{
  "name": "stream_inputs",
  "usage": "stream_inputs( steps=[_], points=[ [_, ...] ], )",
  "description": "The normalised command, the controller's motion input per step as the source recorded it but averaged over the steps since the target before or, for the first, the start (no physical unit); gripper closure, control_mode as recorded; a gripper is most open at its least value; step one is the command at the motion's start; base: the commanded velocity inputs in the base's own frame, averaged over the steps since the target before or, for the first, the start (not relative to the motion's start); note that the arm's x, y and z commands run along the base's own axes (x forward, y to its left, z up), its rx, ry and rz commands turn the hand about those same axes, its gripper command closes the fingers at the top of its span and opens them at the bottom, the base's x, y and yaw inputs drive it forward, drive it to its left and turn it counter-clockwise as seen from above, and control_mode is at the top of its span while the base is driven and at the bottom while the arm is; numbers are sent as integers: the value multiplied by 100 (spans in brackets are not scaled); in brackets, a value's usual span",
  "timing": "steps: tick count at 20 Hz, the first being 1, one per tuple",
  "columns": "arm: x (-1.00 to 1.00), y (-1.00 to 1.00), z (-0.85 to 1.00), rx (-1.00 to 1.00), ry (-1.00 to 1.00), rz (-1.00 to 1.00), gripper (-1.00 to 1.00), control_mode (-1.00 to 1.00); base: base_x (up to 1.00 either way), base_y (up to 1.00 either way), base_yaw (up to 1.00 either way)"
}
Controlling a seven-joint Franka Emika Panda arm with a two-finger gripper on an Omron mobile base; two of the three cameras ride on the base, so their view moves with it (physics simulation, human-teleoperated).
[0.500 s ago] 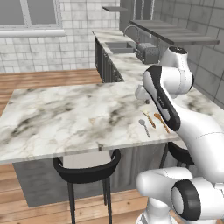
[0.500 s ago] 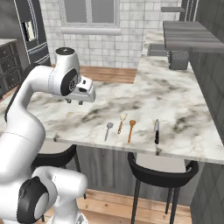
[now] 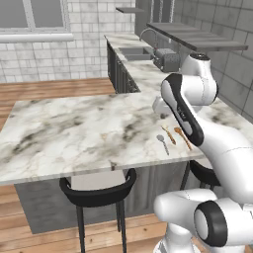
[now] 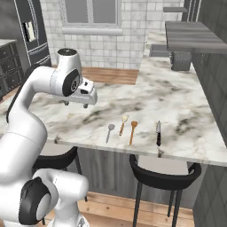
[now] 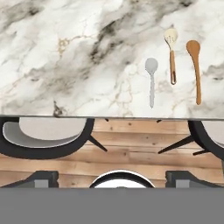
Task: Pick up the metallic utensils from the counter and place them in the open drawer. Make sure not to pick up any wooden utensils.
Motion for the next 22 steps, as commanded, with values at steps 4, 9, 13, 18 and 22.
stream_inputs(
  steps=[4,9,13,18,22],
  points=[
    [2,-20,-35,-7,7,0,-100,-100,0,0,0],
    [8,-41,-61,-11,9,0,-100,-100,0,0,0],
    [12,-28,-66,-10,10,0,-100,-100,0,0,0],
    [23,-5,-53,-2,5,-1,-100,-100,0,0,0],
    [29,-3,-26,0,0,0,-100,-100,0,0,0]
  ],
)
